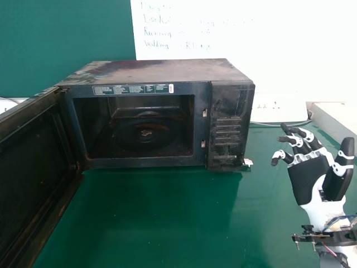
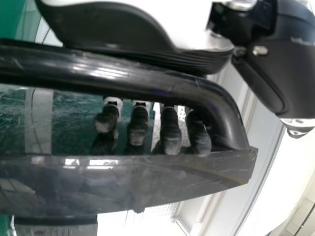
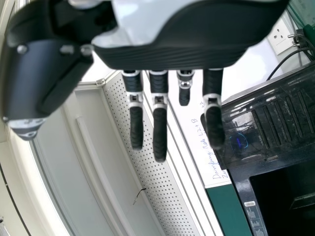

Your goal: Open the door of oven

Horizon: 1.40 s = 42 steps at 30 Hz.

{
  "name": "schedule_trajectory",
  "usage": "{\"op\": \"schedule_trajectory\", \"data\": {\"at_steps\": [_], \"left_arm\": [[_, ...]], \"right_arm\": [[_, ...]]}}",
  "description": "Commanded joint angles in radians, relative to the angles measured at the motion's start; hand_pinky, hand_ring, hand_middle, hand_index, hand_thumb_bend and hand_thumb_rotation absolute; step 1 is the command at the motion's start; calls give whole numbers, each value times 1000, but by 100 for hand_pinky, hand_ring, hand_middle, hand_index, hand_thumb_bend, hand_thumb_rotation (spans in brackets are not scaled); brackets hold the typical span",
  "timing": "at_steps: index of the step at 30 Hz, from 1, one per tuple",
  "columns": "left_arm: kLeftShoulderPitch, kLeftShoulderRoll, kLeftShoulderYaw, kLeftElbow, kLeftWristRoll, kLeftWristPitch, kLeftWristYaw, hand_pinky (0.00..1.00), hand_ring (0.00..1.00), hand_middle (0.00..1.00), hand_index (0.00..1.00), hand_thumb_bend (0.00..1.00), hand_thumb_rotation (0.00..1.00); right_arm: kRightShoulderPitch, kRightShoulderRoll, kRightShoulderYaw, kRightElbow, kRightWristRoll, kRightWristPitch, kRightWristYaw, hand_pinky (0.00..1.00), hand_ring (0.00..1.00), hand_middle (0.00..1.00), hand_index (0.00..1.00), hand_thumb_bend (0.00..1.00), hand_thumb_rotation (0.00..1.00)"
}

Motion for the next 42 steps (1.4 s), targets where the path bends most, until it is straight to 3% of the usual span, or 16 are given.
{"op": "schedule_trajectory", "data": {"at_steps": [1, 3, 7, 9, 12, 17, 23, 30, 35, 42], "left_arm": [[-155, 28, 247, -117, -228, -186, 242, 26, 42, 51, 56, 100, 71], [-179, 1, 245, -153, -176, -246, 357, 25, 41, 50, 55, 99, 68], [-243, -45, 233, -210, -65, -370, 575, 26, 42, 49, 53, 91, 72], [-282, -75, 227, -255, 27, -420, 725, 28, 43, 52, 52, 86, 70], [-324, -114, 217, -318, 155, -458, 932, 32, 50, 57, 53, 81, 70], [-366, -137, 196, -368, 238, -487, 1167, 39, 58, 63, 58, 74, 66], [-336, -135, 127, -394, 198, -527, 1284, 36, 54, 59, 56, 73, 63], [-296, -139, 68, -418, 183, -564, 1365, 37, 53, 58, 54, 76, 60], [-272, -136, 36, -423, 175, -581, 1395, 38, 55, 60, 55, 77, 61], [-249, -131, 3, -415, 152, -622, 1386, 34, 51, 57, 54, 75, 61]], "right_arm": [[-37, -30, -15, 15, 9, -1, 15, 81, 91, 99, 95, 100, 80], [-38, -30, -15, 13, 6, -2, 12, 81, 91, 99, 95, 100, 80], [-38, -27, -16, 1, 2, 3, 1, 81, 91, 98, 94, 100, 81], [-37, -26, -15, -3, 1, 5, -2, 81, 91, 98, 94, 100, 81], [-37, -23, -13, -6, 0, 5, -4, 81, 91, 98, 94, 100, 82], [-39, -25, -16, 2, 5, 2, 6, 82, 91, 98, 94, 100, 81], [-41, -24, -17, 7, 3, -2, 6, 82, 90, 98, 94, 100, 81], [-43, -22, -16, 7, 3, -4, 7, 84, 91, 98, 94, 100, 83], [-45, -23, -17, 16, 2, -6, 8, 82, 91, 98, 94, 100, 82], [-48, -22, -18, 22, 0, -11, 10, 81, 90, 98, 94, 100, 82]]}}
